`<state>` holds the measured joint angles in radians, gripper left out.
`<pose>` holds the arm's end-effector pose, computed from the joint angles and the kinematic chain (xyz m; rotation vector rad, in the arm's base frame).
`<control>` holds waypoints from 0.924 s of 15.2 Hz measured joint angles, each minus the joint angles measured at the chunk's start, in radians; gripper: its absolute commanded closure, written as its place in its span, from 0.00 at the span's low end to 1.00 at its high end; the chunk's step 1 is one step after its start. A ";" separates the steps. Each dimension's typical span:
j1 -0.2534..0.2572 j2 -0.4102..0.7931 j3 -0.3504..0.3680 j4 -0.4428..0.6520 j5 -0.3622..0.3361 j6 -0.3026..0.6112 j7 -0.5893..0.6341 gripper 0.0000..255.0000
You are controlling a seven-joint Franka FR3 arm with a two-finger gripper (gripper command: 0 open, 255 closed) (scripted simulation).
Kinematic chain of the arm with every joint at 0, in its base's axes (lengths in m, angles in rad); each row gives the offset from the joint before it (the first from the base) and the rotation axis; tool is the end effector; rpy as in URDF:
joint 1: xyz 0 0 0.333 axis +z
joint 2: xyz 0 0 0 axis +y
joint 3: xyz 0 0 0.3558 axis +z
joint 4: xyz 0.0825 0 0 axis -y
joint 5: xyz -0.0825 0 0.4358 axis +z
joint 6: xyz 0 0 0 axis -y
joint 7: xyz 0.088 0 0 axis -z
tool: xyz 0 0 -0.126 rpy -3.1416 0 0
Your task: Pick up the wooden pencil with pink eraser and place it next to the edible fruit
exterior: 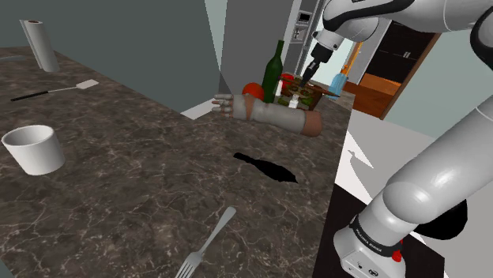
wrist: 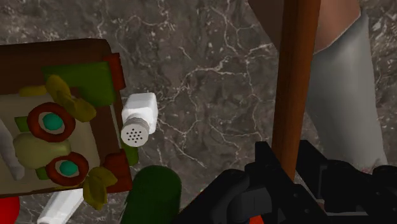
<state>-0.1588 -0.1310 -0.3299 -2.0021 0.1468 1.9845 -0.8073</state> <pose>0.5138 -0.2676 0.5283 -3.0204 -0.4056 -0.2939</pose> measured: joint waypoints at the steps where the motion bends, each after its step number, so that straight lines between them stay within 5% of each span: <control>1: -0.008 0.036 -0.015 0.043 0.013 -0.013 -0.026 1.00; 14: -0.022 0.112 -0.038 -0.035 0.058 0.124 -0.108 1.00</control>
<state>-0.1808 -0.0193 -0.3683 -2.0366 0.2045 2.1086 -0.9153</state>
